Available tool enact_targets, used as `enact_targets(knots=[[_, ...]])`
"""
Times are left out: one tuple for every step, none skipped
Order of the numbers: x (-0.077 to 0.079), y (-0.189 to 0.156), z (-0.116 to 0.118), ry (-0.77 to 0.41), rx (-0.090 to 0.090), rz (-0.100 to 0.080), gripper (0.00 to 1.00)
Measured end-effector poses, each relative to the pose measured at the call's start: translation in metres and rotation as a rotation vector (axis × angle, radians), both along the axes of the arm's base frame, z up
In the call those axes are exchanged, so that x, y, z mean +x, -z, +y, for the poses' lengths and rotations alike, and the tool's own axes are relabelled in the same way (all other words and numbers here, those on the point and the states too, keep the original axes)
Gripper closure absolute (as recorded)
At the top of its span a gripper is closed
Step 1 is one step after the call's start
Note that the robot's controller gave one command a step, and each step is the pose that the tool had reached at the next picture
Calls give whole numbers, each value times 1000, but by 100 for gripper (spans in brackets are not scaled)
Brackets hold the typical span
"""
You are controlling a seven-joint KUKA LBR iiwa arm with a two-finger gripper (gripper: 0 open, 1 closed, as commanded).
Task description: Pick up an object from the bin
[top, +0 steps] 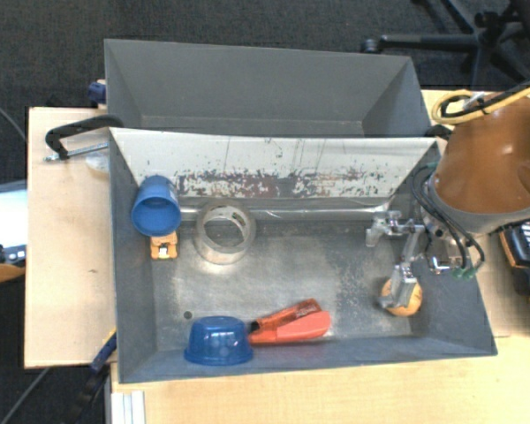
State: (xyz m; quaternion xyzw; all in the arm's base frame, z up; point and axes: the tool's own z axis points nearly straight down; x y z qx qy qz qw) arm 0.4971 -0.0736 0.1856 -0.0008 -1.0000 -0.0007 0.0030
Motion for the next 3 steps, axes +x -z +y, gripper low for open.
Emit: enact_targets(knots=[[1, -4, 0, -2, -1, -7, 0], [7, 30, -13, 106, 0, -13, 0], [-5, 78, -12, 182, -1, -7, 0]])
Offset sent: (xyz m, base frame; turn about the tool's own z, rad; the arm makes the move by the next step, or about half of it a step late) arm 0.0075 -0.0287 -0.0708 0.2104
